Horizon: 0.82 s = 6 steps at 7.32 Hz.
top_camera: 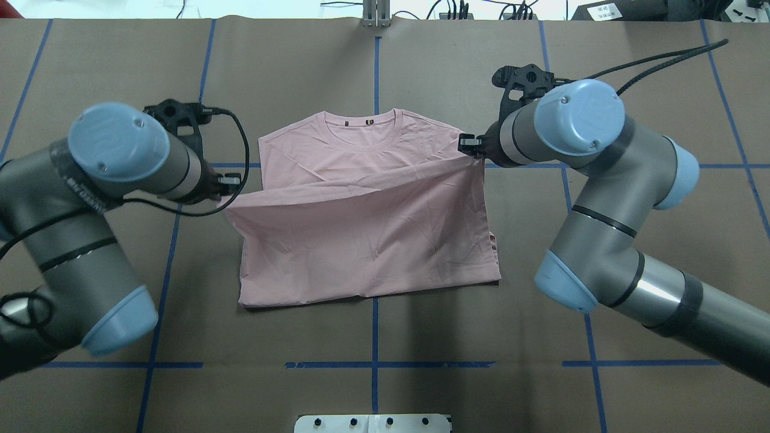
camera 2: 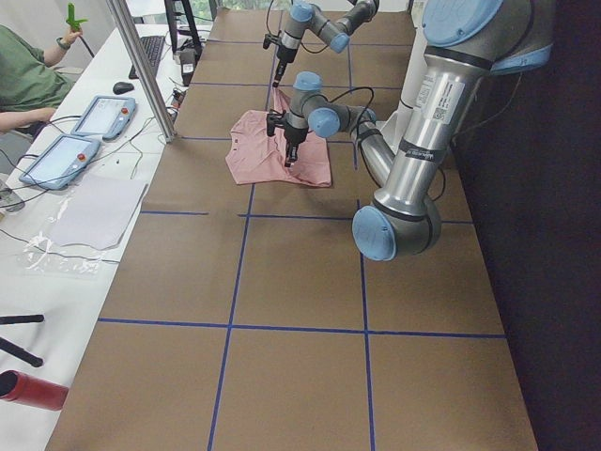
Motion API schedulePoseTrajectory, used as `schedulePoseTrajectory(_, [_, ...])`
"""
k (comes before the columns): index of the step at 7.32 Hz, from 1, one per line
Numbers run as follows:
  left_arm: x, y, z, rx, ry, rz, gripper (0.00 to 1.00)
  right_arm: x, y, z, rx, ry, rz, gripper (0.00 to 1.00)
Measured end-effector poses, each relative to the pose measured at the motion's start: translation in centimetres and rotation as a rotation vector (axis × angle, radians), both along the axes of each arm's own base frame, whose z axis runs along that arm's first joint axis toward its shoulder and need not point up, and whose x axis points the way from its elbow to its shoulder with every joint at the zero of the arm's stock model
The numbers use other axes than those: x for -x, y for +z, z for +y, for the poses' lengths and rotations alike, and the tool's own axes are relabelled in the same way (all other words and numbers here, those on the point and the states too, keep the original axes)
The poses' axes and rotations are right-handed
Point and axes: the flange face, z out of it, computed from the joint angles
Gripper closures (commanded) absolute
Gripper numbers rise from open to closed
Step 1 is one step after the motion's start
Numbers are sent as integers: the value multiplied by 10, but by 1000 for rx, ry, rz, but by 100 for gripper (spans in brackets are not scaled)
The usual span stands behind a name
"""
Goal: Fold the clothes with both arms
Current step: 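Lift the hem with both grippers and fold it toward the collar, then release the hem at the collar and raise both grippers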
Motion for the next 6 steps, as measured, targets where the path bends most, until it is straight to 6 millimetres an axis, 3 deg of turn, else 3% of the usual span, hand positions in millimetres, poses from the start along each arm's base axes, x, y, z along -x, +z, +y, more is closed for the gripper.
schedulePoseTrajectory(1, [-2, 18, -33, -10, -34, 10, 100, 8, 2, -18, -1, 13, -2, 100])
schedulePoseTrajectory(3, [-9, 60, -73, -22, -70, 21, 100, 20, 16, -59, -11, 44, -17, 100])
schedulePoseTrajectory(4, [-13, 72, -81, -23, -75, 20, 100, 28, 26, -80, -14, 59, -24, 100])
schedulePoseTrajectory(6, [-21, 74, -92, -23, -80, 19, 100, 40, 33, -110, -7, 76, -16, 100])
